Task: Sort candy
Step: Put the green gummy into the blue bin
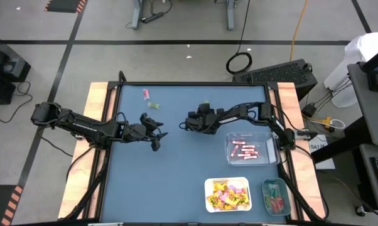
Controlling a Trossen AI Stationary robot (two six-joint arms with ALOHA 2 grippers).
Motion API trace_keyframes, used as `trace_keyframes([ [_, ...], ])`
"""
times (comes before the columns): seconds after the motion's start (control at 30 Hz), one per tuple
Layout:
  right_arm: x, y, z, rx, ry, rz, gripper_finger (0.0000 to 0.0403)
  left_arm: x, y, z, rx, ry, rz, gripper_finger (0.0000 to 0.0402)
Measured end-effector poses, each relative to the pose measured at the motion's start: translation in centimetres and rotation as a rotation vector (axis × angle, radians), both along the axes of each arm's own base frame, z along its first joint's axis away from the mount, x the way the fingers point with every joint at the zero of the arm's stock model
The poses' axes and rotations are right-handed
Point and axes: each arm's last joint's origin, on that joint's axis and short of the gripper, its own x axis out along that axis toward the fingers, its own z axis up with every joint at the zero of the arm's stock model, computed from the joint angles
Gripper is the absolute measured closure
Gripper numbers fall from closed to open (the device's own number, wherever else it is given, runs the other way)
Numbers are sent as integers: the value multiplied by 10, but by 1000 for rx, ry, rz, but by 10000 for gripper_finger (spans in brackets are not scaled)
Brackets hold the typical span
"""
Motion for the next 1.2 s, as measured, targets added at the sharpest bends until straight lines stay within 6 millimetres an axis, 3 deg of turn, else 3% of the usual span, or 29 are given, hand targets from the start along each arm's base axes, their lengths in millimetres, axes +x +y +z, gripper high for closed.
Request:
trace_keyframes([
  [0.2, -2, 11, 19, 22, 41, 62, 333, 0, 0, 0, 1, 1, 0, 152],
  [0.6, -14, 51, 99, -37, -8, 169, 333, 0, 0, 0, 4, 4, 0, 152],
  [0.97, -53, 116, 173, -43, -41, 364, 333, -1, 1, -1, 45, 23, 6, 152],
  [1.2, -89, 163, 199, 0, 33, 558, 332, -2, 6, 1, 126, 25, 115, 152],
])
